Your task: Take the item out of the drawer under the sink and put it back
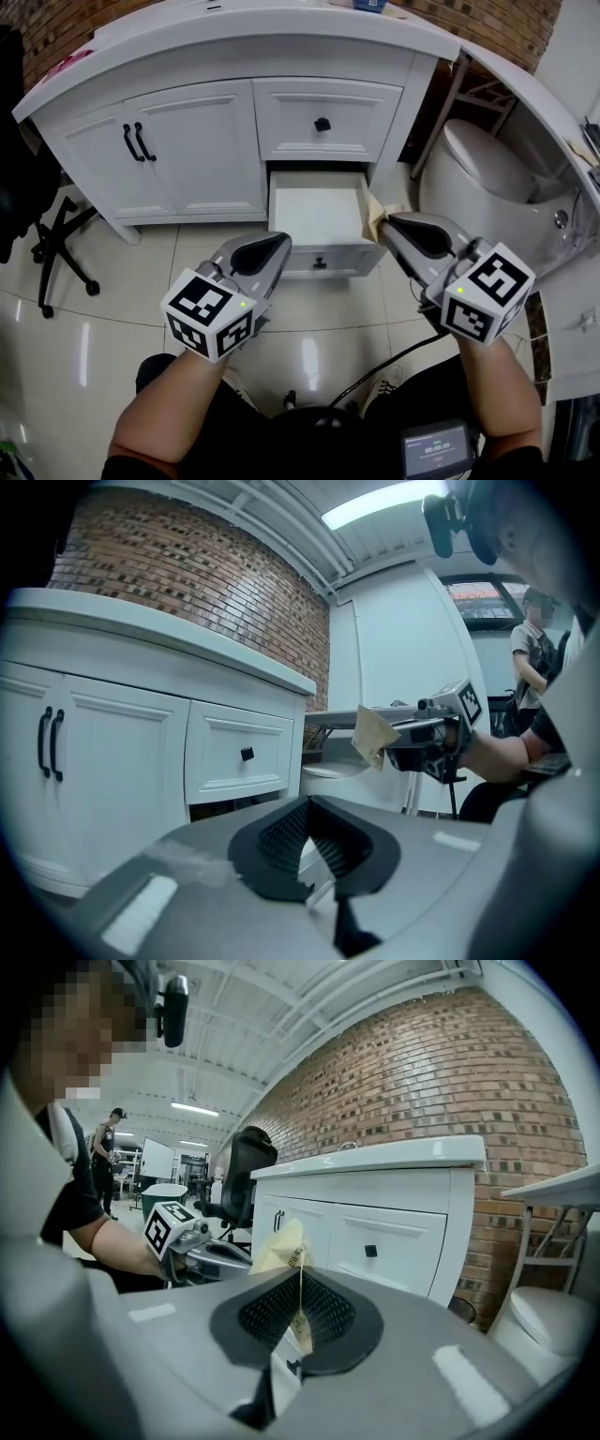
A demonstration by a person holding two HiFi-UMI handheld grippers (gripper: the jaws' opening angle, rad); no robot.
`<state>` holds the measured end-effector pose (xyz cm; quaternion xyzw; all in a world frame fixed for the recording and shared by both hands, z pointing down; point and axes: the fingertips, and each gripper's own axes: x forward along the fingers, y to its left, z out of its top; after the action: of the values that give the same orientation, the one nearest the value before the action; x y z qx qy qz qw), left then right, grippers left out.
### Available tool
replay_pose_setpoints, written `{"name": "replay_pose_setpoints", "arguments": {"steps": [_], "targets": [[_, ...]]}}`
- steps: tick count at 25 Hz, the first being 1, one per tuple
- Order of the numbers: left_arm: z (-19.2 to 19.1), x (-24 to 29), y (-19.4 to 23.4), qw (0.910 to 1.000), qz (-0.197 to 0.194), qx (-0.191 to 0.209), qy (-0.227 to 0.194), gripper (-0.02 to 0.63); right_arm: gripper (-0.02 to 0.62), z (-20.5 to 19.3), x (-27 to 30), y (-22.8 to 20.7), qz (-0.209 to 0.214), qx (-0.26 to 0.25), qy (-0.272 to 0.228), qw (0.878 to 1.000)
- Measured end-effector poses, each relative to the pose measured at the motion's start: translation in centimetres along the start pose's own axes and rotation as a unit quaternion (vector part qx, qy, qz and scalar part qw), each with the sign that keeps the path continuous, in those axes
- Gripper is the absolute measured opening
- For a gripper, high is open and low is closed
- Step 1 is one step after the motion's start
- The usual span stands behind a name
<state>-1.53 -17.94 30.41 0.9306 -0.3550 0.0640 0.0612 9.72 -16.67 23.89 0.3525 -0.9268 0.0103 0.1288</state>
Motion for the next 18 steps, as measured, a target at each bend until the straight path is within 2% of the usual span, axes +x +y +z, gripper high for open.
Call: {"name": "replay_pose_setpoints", "arguments": {"steps": [6,18], "targets": [[0.4,-0.4,0.3,1.0,0.002,-0.004,-0.006,0.005,0.011,-2.5,-0.2,-1.2,-0.019,0.025,0.011,0.999],[0.1,-0.2,0.2,1.0,0.002,0.002,0.0,0.005,0.011,-3.8,0.1,-1.3,-0.015,0.032,0.023,0.999]]}}
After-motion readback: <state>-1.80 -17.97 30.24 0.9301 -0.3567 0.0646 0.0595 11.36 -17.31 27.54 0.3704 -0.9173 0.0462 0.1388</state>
